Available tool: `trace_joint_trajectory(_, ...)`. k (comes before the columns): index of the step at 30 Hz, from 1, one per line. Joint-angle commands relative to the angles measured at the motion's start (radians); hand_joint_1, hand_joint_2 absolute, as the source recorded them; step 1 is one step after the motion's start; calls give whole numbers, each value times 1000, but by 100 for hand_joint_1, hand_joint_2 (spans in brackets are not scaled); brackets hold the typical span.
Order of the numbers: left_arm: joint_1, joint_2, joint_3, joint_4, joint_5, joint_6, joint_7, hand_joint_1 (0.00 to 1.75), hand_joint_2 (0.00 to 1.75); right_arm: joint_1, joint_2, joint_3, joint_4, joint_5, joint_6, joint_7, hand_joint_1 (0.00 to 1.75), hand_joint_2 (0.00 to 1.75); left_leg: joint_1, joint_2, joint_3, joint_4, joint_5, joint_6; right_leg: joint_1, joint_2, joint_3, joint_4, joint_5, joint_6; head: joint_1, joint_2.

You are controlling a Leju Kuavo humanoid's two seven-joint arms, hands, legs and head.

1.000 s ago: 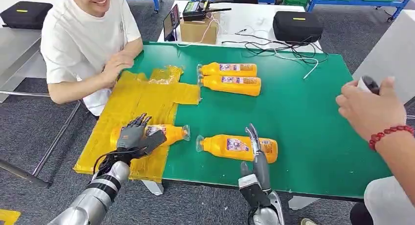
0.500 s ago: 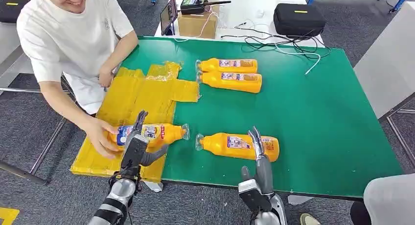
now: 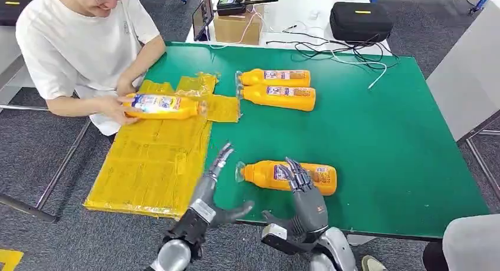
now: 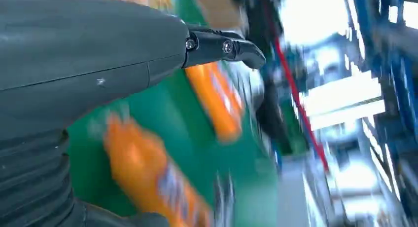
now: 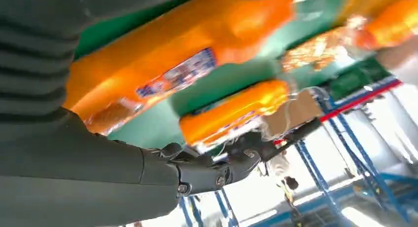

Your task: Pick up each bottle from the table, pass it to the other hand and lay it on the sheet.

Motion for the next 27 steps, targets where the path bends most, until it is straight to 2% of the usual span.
trace_joint_trajectory(1,-23,23,-164,125,39,33,14,0,175,-110,-96,29,101,115,31,171,0,175,0,2,2,-1,0,-1,0,1,1,-1,1,-2,0,0)
trace_joint_trajectory(4,-16,27,-150,100,27,50,31,0,175,-113,-85,41,100,179,25,232,0,175,1,3,2,0,-1,-2,1,2,1,-1,1,-2,0,0)
trace_joint_trajectory(14,-17,28,-148,95,27,49,37,0,175,-109,-80,46,99,186,23,241,0,175,1,3,1,0,0,-1,1,2,0,0,1,-1,0,0)
trace_joint_trajectory(17,-7,30,-142,72,23,39,50,0,175,-112,-79,49,103,224,45,283,0,175,2,4,1,0,-1,-2,2,4,1,0,1,-2,0,0)
trace_joint_trajectory(20,17,35,-128,26,19,-9,92,0,175,-118,-84,52,94,270,106,376,0,175,1,4,0,0,-1,-1,1,3,0,0,1,-1,0,0)
trace_joint_trajectory(22,37,34,-113,1,10,-33,127,0,175,-125,-100,50,94,289,226,461,0,175,1,4,0,0,-1,-2,1,4,-1,0,1,-2,0,0)
trace_joint_trajectory(27,42,24,-94,-17,-2,-60,158,0,175,-165,-123,57,132,326,375,566,0,175,2,5,1,1,-1,-2,2,5,0,0,1,-2,0,0)
